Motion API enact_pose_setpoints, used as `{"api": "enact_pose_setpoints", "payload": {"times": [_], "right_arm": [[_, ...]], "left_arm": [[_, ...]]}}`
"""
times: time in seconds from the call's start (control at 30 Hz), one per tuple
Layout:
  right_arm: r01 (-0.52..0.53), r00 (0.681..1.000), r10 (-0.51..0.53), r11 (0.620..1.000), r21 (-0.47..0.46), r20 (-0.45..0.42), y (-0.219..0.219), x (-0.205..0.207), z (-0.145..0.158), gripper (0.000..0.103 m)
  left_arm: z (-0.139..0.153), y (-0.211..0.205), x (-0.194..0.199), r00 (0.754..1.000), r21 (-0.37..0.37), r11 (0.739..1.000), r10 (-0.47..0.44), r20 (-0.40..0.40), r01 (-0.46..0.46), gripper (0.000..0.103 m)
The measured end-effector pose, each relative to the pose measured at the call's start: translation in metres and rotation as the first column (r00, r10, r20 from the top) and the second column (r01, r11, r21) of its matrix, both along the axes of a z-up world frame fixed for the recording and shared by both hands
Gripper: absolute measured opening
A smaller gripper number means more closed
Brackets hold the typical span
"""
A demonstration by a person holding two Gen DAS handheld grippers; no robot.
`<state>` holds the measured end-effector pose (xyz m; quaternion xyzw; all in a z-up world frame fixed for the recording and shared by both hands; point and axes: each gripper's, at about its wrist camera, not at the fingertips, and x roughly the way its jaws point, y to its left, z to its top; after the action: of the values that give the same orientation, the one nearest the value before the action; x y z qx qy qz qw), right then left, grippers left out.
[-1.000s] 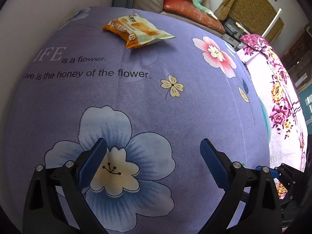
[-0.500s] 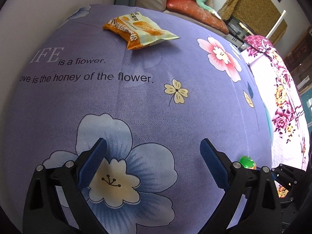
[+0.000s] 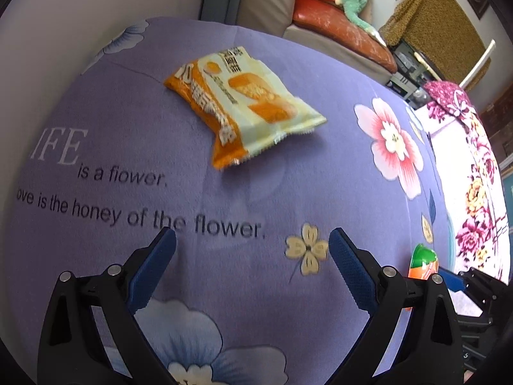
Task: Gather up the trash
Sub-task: 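Grasp the orange-green candy egg with the right gripper while the left gripper grasps the orange chip bag, then carry chip bag and candy egg over the wastebasket and open the left gripper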
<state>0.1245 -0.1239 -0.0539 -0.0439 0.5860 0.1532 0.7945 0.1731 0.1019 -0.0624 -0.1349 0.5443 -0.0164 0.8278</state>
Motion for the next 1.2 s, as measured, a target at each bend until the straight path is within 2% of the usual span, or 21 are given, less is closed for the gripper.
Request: {"api": "enact_pose_setpoints", "payload": {"times": [0.2, 0.33, 0.43, 0.53, 0.67, 0.7, 0.73, 0.77, 0.83, 0.93, 1.03, 1.2], "right_arm": [[0.002, 1.000, -0.002, 1.000, 0.021, 0.012, -0.002, 0.036, 0.001, 0.044], [0.004, 1.000, -0.004, 1.000, 0.027, 0.022, -0.005, 0.055, 0.002, 0.044], [0.003, 1.000, -0.004, 1.000, 0.027, 0.025, -0.007, 0.067, 0.002, 0.044], [0.005, 1.000, -0.006, 0.999, 0.032, 0.031, -0.010, 0.079, 0.002, 0.044], [0.014, 0.999, -0.015, 0.999, 0.046, 0.031, -0.014, 0.088, 0.001, 0.044], [0.014, 0.999, -0.016, 0.999, 0.050, 0.031, -0.015, 0.089, 0.001, 0.044], [0.015, 0.999, -0.016, 0.999, 0.052, 0.034, -0.016, 0.090, 0.001, 0.044], [0.015, 0.999, -0.017, 0.998, 0.053, 0.036, -0.016, 0.090, 0.001, 0.044], [0.016, 0.999, -0.019, 0.998, 0.060, 0.038, -0.018, 0.090, 0.002, 0.044], [0.022, 0.999, -0.025, 0.998, 0.065, 0.045, -0.021, 0.085, 0.004, 0.044], [0.031, 0.998, -0.035, 0.997, 0.067, 0.058, -0.028, 0.077, 0.007, 0.045], [0.065, 0.994, -0.071, 0.995, 0.078, 0.078, -0.048, 0.059, 0.016, 0.044]], "left_arm": [[0.011, 0.014, 0.059, 0.995, -0.070, 0.993, 0.100, 0.002, -0.100, 0.096], [0.006, 0.019, 0.090, 0.985, -0.063, 0.983, 0.170, -0.016, -0.171, 0.096], [-0.001, 0.021, 0.105, 0.980, -0.028, 0.980, 0.196, -0.027, -0.197, 0.096], [-0.011, 0.019, 0.113, 0.980, -0.019, 0.981, 0.193, -0.042, -0.194, 0.096], [-0.013, 0.004, 0.115, 0.991, 0.014, 0.991, 0.136, 0.001, -0.136, 0.095], [-0.012, 0.000, 0.114, 0.993, 0.031, 0.992, 0.120, 0.015, -0.121, 0.083], [-0.011, -0.005, 0.110, 0.994, 0.063, 0.992, 0.103, 0.030, -0.105, 0.060], [-0.011, -0.010, 0.109, 0.995, 0.089, 0.992, 0.090, 0.037, -0.093, 0.047], [-0.010, -0.015, 0.106, 0.996, 0.069, 0.994, 0.079, 0.048, -0.082, 0.029], [-0.001, -0.026, 0.097, 0.994, 0.096, 0.993, 0.064, 0.093, -0.073, 0.020], [0.011, -0.042, 0.084, 0.991, 0.145, 0.989, 0.018, 0.131, -0.037, 0.019], [0.026, -0.069, 0.056, 0.987, 0.168, 0.985, -0.060, 0.150, 0.034, 0.019]]}}
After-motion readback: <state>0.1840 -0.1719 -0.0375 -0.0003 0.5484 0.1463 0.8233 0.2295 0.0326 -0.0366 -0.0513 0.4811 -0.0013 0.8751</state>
